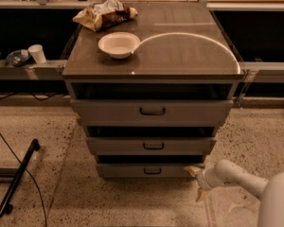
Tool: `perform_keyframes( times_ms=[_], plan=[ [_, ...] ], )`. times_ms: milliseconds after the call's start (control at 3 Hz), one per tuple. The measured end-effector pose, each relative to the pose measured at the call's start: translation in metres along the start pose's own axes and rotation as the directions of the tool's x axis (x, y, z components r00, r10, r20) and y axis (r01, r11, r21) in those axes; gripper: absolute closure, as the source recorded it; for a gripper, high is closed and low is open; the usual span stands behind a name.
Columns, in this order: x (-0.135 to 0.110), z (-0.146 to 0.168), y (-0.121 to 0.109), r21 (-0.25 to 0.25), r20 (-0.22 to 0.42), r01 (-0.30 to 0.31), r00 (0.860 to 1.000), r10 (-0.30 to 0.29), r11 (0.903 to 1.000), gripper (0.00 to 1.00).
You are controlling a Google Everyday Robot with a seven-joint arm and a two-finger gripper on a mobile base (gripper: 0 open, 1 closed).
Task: Open bottom drawer
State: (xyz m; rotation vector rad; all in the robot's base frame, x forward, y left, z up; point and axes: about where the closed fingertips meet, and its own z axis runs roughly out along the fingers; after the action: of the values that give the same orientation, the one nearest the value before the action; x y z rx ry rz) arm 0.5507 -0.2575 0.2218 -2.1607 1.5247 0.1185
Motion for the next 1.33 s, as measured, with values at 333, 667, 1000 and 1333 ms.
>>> perform_keyframes(
  times_ms=[333,667,1000,1333],
  plan=[
    [0.012,0.019,-0.013,0.027,-0.018,-0.036,0.999,0.036,0.9990,0.15],
    [0.045,0.046,-0.025,0.069,-0.048,-0.121,0.991,0.124,0.9903,0.14],
    [0.064,0.057,-0.034,0.083,-0.059,-0.153,0.986,0.158,0.9848,0.14],
    [0.068,0.056,-0.037,0.090,-0.063,-0.153,0.985,0.159,0.9841,0.00]
  ],
)
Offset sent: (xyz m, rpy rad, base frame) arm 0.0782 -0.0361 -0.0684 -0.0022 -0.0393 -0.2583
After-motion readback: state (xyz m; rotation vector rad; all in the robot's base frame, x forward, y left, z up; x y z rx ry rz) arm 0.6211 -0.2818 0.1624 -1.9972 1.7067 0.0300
